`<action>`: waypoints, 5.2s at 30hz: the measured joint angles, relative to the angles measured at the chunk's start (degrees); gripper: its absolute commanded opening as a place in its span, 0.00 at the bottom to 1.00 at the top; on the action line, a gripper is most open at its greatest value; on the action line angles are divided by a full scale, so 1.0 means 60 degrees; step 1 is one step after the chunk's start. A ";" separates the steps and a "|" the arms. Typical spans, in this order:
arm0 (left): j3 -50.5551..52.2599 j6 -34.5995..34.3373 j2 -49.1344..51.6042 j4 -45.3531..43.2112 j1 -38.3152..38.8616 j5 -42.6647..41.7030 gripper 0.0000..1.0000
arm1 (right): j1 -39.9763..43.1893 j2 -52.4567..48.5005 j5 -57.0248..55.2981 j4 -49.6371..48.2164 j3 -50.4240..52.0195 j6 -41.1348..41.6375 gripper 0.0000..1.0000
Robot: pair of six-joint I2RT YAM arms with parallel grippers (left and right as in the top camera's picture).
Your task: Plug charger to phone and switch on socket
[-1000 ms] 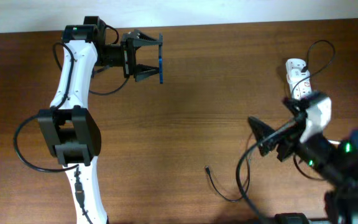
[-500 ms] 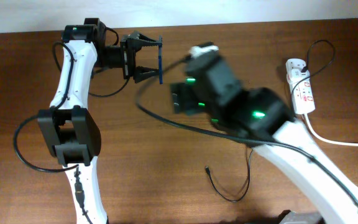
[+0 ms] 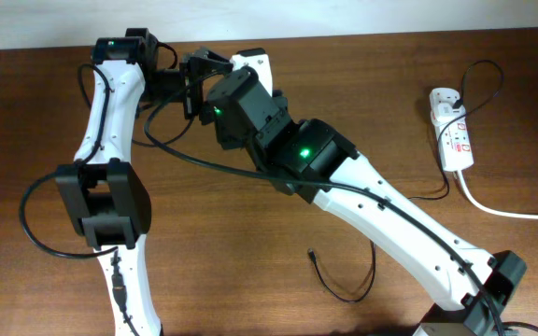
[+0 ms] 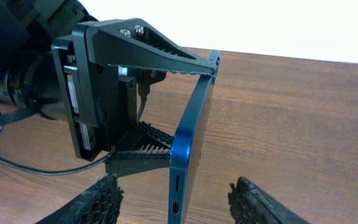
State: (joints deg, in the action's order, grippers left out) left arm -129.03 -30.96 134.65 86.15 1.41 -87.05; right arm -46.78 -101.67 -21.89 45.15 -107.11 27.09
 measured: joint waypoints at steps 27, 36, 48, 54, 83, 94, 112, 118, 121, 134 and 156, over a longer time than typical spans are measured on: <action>0.0000 0.0011 0.0000 0.0000 0.0000 0.0000 0.80 | 0.0000 -0.0576 -0.0623 -0.0539 0.0000 -0.0120 0.29; 0.0000 0.0007 0.0000 0.0000 0.0058 0.0004 0.80 | 0.0000 -0.0732 -0.0929 -0.0535 0.0000 -0.0124 0.20; 0.0000 -0.0011 0.0000 -0.0004 0.0157 -0.0033 0.99 | 0.0004 -0.0739 -0.1337 -0.0390 0.0000 -0.0076 0.04; -0.0015 0.0044 0.0000 -0.0007 0.0237 -0.0193 0.99 | -0.0004 -0.0783 -0.1497 -0.0390 0.0004 0.1461 0.04; -0.0036 -0.2040 0.0000 -0.0295 0.0302 0.0656 0.99 | 0.4018 -0.0783 0.5479 0.0113 0.0007 1.1959 0.04; -0.0051 -0.5042 0.0000 -0.1337 0.0397 0.2929 0.77 | 0.2102 -0.0783 0.2444 0.0364 0.0011 1.3639 0.04; -0.0051 -0.4991 0.0000 -0.2761 0.0397 0.1319 0.41 | 0.1967 -0.0783 0.2809 -0.0157 0.0011 1.4761 0.04; -0.0051 -0.4987 0.0000 -0.2761 0.0397 0.0962 0.27 | 0.1967 -0.0783 0.2805 -0.0390 0.0011 1.5059 0.05; -0.0051 -0.4987 0.0000 -0.2765 0.0397 0.0918 0.27 | 0.1967 -0.0783 0.2798 -0.0736 0.0011 1.5092 0.05; -0.0051 -0.4987 0.0000 -0.2761 0.0397 0.0892 0.20 | 0.1967 -0.0841 0.2371 -0.0576 0.0011 1.4947 0.04; -0.0051 -0.4845 0.0000 -0.2710 0.0423 0.1446 0.00 | 0.1767 -0.0947 0.2193 -0.0885 0.0004 1.4972 0.79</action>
State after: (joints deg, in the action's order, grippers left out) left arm -129.34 -60.03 134.65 69.89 3.95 -78.37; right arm -36.18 -107.35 -8.73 39.83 -107.09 116.92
